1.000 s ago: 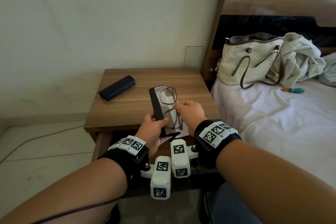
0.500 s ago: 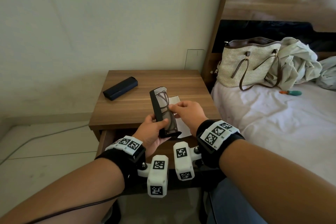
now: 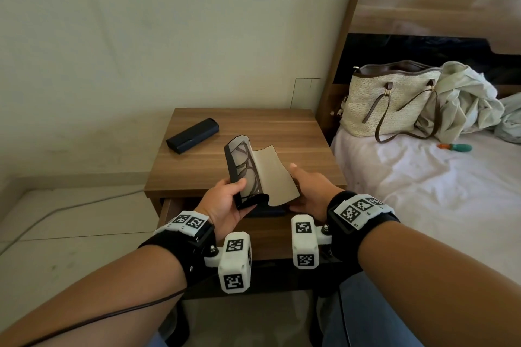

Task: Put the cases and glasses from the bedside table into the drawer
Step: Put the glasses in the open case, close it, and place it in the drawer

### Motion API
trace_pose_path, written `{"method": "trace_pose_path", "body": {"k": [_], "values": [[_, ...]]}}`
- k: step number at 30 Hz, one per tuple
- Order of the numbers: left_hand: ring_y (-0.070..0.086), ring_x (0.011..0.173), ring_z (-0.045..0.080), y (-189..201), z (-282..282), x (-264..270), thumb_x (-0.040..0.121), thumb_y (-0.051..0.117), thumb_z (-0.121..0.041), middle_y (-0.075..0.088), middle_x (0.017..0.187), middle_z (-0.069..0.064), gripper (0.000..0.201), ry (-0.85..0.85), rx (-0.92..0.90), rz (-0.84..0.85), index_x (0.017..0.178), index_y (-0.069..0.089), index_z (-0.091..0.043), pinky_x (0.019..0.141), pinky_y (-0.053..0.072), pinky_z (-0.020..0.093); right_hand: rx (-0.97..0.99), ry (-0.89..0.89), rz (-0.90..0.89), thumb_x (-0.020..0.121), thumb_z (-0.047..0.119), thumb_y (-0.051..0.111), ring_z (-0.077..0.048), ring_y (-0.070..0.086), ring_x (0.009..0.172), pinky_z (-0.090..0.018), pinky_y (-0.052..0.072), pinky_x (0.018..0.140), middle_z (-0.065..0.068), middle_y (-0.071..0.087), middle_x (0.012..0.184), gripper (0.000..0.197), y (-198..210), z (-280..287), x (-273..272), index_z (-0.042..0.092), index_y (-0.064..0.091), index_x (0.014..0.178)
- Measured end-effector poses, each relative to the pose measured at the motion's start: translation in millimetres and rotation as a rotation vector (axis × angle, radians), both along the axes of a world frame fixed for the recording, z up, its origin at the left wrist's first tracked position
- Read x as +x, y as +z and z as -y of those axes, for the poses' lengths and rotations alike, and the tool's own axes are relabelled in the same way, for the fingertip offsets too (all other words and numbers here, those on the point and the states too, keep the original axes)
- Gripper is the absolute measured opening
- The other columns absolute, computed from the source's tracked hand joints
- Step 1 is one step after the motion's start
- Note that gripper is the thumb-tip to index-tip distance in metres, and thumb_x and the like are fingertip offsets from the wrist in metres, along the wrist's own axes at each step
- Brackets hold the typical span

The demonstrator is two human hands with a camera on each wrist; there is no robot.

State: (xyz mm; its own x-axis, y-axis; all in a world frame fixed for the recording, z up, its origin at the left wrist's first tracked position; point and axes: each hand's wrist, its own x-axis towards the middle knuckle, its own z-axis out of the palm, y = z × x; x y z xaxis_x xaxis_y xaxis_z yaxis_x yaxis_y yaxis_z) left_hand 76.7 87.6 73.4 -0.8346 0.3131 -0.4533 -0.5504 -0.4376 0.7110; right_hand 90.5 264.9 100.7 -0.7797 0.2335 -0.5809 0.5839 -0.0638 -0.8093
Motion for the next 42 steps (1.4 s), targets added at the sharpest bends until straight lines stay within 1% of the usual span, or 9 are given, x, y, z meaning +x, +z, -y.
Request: {"method": "trace_pose_path", "body": {"k": [3, 7, 14, 22, 25, 28, 32, 37, 42], "values": [[0.066, 0.097, 0.028, 0.7, 1.4, 1.4, 0.096, 0.049, -0.009, 0.064, 0.121, 0.018, 0.038, 0.010, 0.007, -0.019, 0.134, 0.046, -0.005, 0.060, 0.060, 0.031, -0.161, 0.047, 0.013, 0.096, 0.049, 0.037, -0.035, 0.066, 0.096, -0.048, 0.046, 0.085, -0.017, 0.065, 0.118, 0.046, 0.0, 4.3, 2.6, 0.014, 0.051, 0.123], [0.065, 0.101, 0.028, 0.2, 3.6, 2.2, 0.096, 0.050, -0.009, 0.063, 0.125, 0.018, 0.037, 0.023, 0.001, -0.042, 0.133, 0.048, -0.008, 0.072, 0.057, 0.035, -0.281, 0.083, -0.015, 0.100, 0.045, 0.029, -0.039, 0.061, 0.108, -0.054, 0.039, 0.095, -0.017, 0.063, 0.120, 0.047, 0.1, 4.8, -0.2, 0.015, 0.050, 0.129], [0.064, 0.106, 0.029, 1.1, 3.0, 4.0, 0.096, 0.051, -0.010, 0.065, 0.118, 0.013, 0.038, 0.032, -0.009, -0.088, 0.132, 0.045, -0.016, 0.077, 0.055, 0.039, -0.285, 0.158, -0.057, 0.096, 0.047, 0.039, -0.031, 0.056, 0.116, -0.051, 0.043, 0.092, -0.013, 0.059, 0.129, 0.047, -3.9, 8.3, -0.8, 0.021, 0.045, 0.135], [0.063, 0.109, 0.029, 0.7, 0.1, 5.5, 0.103, 0.036, -0.023, 0.064, 0.125, 0.012, 0.035, -0.014, -0.033, -0.051, 0.138, 0.044, -0.021, 0.075, 0.055, 0.042, 0.063, 0.367, -0.257, 0.092, 0.040, 0.051, -0.028, 0.049, 0.121, -0.053, 0.045, 0.101, -0.005, 0.049, 0.135, 0.044, 3.0, 16.5, 3.0, 0.044, 0.040, 0.135], [0.068, 0.102, 0.029, 2.1, 0.3, 7.1, 0.102, 0.038, -0.020, 0.066, 0.121, 0.015, 0.034, -0.063, -0.063, -0.053, 0.135, 0.046, -0.018, 0.069, 0.059, 0.039, 0.189, 0.455, -0.301, 0.082, 0.043, 0.065, -0.028, 0.059, 0.113, -0.048, 0.052, 0.096, -0.009, 0.054, 0.130, 0.061, 0.5, 21.5, 4.8, 0.043, 0.035, 0.136], [0.068, 0.105, 0.031, 1.4, 0.6, 6.3, 0.101, 0.040, -0.018, 0.066, 0.123, 0.016, 0.035, -0.072, -0.083, -0.037, 0.136, 0.046, -0.013, 0.074, 0.059, 0.040, 0.432, 0.529, -0.296, 0.069, 0.051, 0.074, -0.023, 0.050, 0.121, -0.039, 0.045, 0.104, -0.006, 0.041, 0.137, 0.088, -4.0, 23.5, 3.7, 0.033, 0.030, 0.143], [0.068, 0.098, 0.026, 0.5, 0.8, 6.8, 0.101, 0.037, -0.022, 0.067, 0.121, 0.017, 0.036, -0.079, -0.086, -0.019, 0.132, 0.049, -0.008, 0.073, 0.058, 0.037, 0.586, 0.588, -0.311, 0.074, 0.044, 0.075, -0.012, 0.043, 0.110, -0.023, 0.039, 0.092, -0.002, 0.035, 0.134, 0.088, -3.2, 25.6, 7.3, 0.019, 0.030, 0.145], [0.070, 0.071, 0.021, 3.0, 2.9, 5.6, 0.100, 0.035, -0.032, 0.069, 0.113, 0.019, 0.039, -0.062, -0.039, -0.003, 0.121, 0.055, -0.006, 0.078, 0.056, 0.036, 0.652, 0.619, -0.312, 0.071, 0.042, 0.078, -0.017, 0.047, 0.113, -0.029, 0.048, 0.094, -0.002, 0.034, 0.129, 0.089, -4.0, 30.8, 7.8, 0.019, 0.031, 0.143], [0.070, 0.093, 0.026, 0.9, 3.3, 5.4, 0.099, 0.048, -0.029, 0.069, 0.115, 0.019, 0.038, -0.043, -0.138, -0.024, 0.131, 0.049, -0.010, 0.058, 0.058, 0.029, 0.649, 0.670, -0.319, 0.070, 0.040, 0.079, -0.014, 0.045, 0.113, -0.026, 0.045, 0.093, -0.003, 0.036, 0.134, 0.091, -2.4, 28.9, 8.5, 0.021, 0.030, 0.144]]}}
